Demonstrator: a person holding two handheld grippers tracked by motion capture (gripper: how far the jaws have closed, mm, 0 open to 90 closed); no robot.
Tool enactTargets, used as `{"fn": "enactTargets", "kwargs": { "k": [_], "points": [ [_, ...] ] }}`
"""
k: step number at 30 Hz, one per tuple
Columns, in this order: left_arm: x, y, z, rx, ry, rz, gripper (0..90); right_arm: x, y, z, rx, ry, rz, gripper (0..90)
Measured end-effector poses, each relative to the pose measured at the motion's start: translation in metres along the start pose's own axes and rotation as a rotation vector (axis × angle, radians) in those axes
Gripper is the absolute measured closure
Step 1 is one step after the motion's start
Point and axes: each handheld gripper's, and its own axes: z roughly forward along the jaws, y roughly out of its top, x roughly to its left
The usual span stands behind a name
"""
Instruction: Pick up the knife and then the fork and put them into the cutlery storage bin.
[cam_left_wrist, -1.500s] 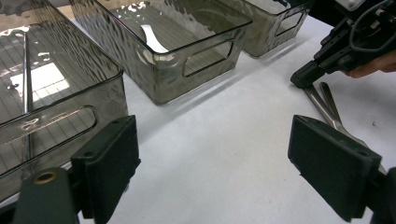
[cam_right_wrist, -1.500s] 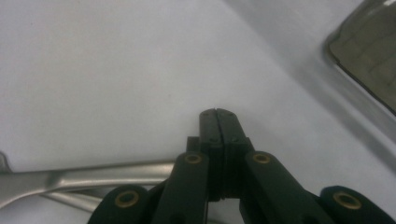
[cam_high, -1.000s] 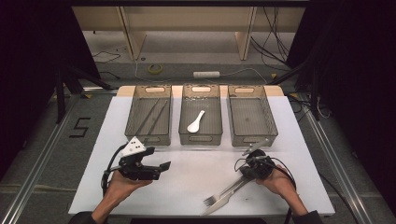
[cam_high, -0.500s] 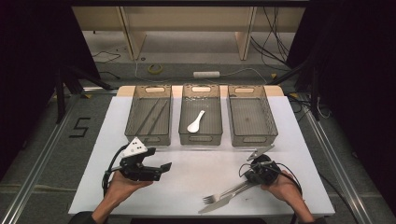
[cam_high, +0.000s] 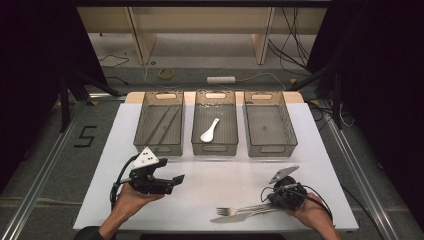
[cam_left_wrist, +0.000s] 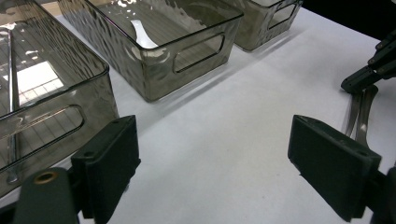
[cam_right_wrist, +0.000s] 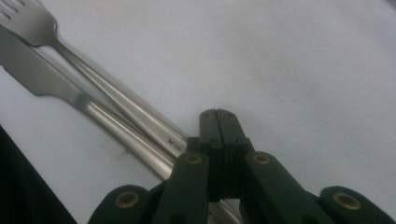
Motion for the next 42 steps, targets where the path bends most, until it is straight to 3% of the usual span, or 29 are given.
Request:
{"fn": "enactTargets", "kwargs": {
  "k": [3, 6, 8, 10, 13, 23, 26, 36, 42],
  "points": [
    [0.0, 0.0, -0.001, -0.001, -0.001, 0.001, 15.8, 0.001, -0.001, -0.002, 0.01, -0.01, -0.025, 90.0],
    [0.0, 0.0, -0.001, -0.003, -0.002, 0.001, 15.8, 0.004, 0.002, -0.01, 0.005, -0.005, -0.07, 76.7],
    [0.001, 0.001, -0.001, -0.003, 0.0, 0.001, 15.8, 0.009, 0.006, -0.015, 0.022, 0.041, -0.104, 62.1],
    [0.001, 0.001, -0.001, -0.007, 0.0, 0.001, 15.8, 0.017, 0.008, -0.018, 0.026, 0.039, -0.163, 56.8],
    [0.001, 0.001, -0.001, -0.003, 0.0, 0.001, 15.8, 0.027, 0.011, -0.019, 0.054, 0.052, -0.202, 46.6],
    [0.001, 0.001, 0.0, -0.003, -0.002, 0.004, 15.8, 0.036, 0.009, -0.007, 0.102, 0.071, -0.285, 42.3],
    [0.001, 0.001, 0.0, -0.003, -0.001, 0.003, 15.8, 0.04, 0.01, -0.006, 0.113, 0.069, -0.284, 44.7],
    [0.0, 0.001, 0.0, -0.002, -0.002, 0.007, 15.8, 0.044, 0.012, -0.003, 0.137, 0.025, -0.35, 57.0],
    [0.0, 0.001, 0.001, -0.001, -0.001, 0.011, 15.8, 0.051, 0.015, 0.0, 0.162, 0.041, -0.389, 62.0]
  ]
}}
